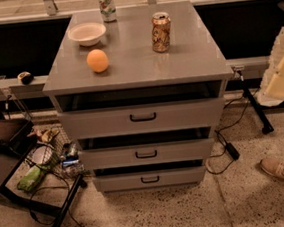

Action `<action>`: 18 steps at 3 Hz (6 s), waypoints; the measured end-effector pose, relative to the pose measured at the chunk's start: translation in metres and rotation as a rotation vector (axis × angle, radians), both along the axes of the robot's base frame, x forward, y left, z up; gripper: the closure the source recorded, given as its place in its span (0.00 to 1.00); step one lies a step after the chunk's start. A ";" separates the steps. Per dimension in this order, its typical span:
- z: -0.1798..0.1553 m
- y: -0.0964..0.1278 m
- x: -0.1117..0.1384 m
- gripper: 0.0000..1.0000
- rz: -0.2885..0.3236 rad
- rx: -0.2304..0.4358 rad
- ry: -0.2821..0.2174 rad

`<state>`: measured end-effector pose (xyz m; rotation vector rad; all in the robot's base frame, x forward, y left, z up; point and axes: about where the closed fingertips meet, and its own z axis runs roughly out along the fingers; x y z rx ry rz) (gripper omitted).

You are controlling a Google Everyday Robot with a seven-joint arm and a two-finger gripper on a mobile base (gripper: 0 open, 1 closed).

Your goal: Open middle drawer

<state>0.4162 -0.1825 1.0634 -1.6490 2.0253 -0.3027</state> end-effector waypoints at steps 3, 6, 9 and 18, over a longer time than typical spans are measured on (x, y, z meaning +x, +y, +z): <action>-0.060 0.030 -0.020 0.00 0.021 -0.085 -0.037; -0.307 0.036 -0.010 0.00 0.024 -0.309 0.102; -0.415 0.023 0.024 0.00 0.006 -0.396 0.177; -0.650 0.007 0.200 0.66 -0.037 -0.236 0.435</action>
Offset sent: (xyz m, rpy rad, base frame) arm -0.0151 0.0269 -0.1424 -0.1349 0.1346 0.0310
